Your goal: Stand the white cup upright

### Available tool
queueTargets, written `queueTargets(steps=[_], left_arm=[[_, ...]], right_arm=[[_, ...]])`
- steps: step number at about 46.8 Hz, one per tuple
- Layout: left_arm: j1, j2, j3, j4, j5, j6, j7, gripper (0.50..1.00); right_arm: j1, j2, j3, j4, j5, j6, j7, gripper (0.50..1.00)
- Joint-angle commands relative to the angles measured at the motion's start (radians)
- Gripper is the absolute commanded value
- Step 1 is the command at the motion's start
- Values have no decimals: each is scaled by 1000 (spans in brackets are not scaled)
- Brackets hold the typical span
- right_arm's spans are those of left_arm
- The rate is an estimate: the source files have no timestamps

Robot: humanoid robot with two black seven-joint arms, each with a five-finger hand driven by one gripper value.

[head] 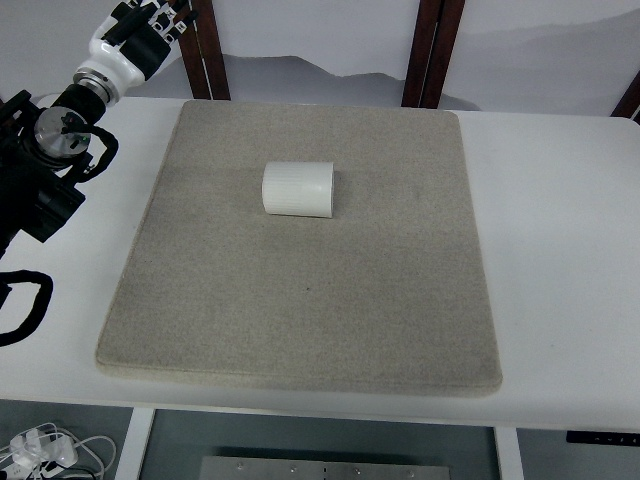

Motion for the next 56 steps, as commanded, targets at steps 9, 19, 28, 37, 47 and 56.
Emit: queueTargets(steps=[9,19,28,37,47,56], left_arm=[[-35,62,11,-71,268,-72,0,994],[-43,118,46,-184,498,-77,-1,994],[-44,170,52,-330,722,-66,-1,992],[-46,220,114,-502,889,-53,3,990],[-55,265,242,-663,967,12,13,988],[-102,295,411,-744,994,75,14,990]], right_arm=[[0,0,0,0,0,0,0,952],[0,0,-1,0,0,0,0,952],[0,0,-1,0,0,0,0,952],[0,0,0,0,0,0,0,952],[0,0,0,0,0,0,0,952],[0,0,-1,0,0,0,0,952]])
